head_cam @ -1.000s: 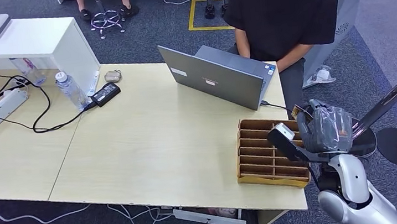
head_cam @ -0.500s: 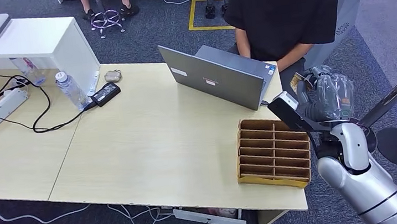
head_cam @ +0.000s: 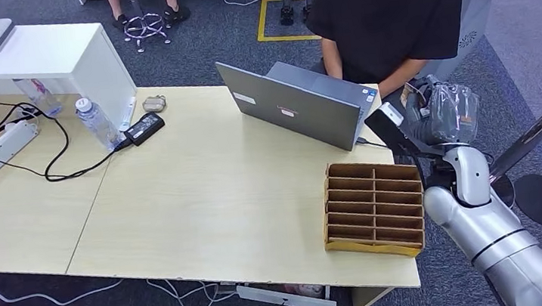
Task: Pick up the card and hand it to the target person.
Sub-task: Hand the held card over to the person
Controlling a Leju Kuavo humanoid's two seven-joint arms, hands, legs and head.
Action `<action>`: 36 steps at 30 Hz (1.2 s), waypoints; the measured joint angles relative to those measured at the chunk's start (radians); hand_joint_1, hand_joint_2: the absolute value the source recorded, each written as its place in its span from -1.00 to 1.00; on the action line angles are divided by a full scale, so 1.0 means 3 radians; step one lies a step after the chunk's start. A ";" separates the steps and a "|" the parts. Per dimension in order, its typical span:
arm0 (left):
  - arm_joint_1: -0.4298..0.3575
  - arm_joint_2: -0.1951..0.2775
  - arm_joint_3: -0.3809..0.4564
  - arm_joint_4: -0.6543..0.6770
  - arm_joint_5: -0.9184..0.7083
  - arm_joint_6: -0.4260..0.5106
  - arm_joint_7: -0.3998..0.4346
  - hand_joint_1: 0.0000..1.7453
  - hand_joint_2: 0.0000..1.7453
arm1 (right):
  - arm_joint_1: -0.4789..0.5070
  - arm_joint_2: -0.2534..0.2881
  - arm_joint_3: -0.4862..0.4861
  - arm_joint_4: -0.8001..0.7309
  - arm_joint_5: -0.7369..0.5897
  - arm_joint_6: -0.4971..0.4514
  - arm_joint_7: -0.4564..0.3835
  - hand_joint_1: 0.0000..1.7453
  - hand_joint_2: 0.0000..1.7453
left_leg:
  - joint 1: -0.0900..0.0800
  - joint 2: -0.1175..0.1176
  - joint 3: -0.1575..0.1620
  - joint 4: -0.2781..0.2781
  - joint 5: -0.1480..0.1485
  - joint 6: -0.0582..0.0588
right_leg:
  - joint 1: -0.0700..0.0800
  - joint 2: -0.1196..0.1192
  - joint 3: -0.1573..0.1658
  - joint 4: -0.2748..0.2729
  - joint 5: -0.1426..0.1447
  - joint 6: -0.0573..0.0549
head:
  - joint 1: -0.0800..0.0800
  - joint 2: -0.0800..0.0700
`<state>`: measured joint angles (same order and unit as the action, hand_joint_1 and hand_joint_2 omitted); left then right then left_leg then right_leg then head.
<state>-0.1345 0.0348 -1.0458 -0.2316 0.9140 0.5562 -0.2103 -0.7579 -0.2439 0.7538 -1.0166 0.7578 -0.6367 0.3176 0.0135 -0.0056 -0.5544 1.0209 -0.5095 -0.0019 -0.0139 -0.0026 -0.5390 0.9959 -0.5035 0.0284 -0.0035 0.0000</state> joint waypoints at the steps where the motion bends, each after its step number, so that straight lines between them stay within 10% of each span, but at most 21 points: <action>1: 0.0000 0.0000 -0.0005 0.0000 0.0000 0.0000 0.0003 -1.00 -1.00 | -0.0011 0.0013 0.0000 0.0052 -0.0001 -0.0023 -0.0011 0.81 1.00 | 0.0000 0.0000 0.0000 0.0000 0.0000 0.0000 | 0.0000 0.0000 0.0000 0.0000 0.0000 0.0000 | 0.0000 0.0000; 36: -0.0001 0.0001 -0.0099 0.0000 -0.0014 0.0031 0.0091 -1.00 -1.00 | -0.0175 0.0340 0.0000 0.1058 0.0037 -0.0131 -0.0092 0.78 1.00 | 0.0000 0.0001 0.0000 0.0001 0.0000 0.0000 | 0.0000 0.0001 -0.0001 0.0000 0.0000 0.0000 | 0.0000 0.0000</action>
<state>-0.1347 0.0350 -1.0754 -0.2316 0.9098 0.5653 -0.1831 -0.8105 -0.1417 0.7537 -0.6993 0.7689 -0.6760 0.2899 0.0135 -0.0054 -0.5544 1.0211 -0.5094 -0.0020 -0.0139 -0.0024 -0.5393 0.9958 -0.5035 0.0284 -0.0034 0.0000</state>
